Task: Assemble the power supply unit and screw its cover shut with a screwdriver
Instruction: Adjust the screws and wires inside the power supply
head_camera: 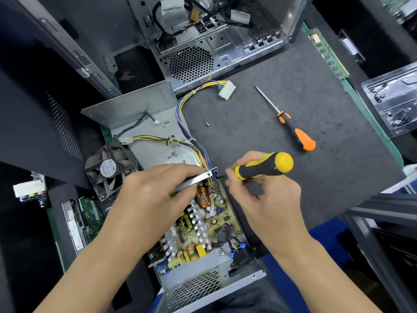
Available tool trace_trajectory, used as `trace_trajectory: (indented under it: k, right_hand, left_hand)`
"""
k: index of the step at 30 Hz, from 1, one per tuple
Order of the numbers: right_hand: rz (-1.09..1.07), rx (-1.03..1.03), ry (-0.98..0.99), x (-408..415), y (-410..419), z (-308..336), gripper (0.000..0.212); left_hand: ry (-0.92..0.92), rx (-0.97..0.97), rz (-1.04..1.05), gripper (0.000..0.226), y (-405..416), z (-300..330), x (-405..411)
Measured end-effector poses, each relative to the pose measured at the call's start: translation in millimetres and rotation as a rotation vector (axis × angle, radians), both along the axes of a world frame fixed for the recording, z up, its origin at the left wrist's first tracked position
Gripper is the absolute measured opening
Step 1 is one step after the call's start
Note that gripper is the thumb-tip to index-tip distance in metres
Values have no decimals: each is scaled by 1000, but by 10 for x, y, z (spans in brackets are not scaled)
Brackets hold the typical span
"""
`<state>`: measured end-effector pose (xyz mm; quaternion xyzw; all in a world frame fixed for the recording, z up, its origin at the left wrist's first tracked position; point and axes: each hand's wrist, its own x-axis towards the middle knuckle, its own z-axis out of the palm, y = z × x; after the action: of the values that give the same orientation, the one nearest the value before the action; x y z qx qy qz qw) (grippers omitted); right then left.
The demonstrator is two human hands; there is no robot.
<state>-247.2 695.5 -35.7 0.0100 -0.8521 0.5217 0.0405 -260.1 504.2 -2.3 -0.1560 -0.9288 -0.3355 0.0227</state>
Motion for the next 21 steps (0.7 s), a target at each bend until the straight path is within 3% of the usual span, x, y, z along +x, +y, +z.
trace_trajectory:
  k: [9, 14, 19, 21]
  right_hand:
    - [9, 59, 31, -21, -6, 8, 6]
    - [44, 146, 109, -76, -32, 71, 22]
    - [172, 210, 28, -177, 45, 180, 22]
    - [245, 200, 17, -195, 71, 238, 12]
  left_hand:
    - [18, -5, -8, 19, -12, -17, -8]
    - [32, 7, -27, 20, -1, 1, -20]
    - [-65, 296, -57, 62, 146, 160, -70]
    - [-45, 358, -59, 62, 306, 207, -119]
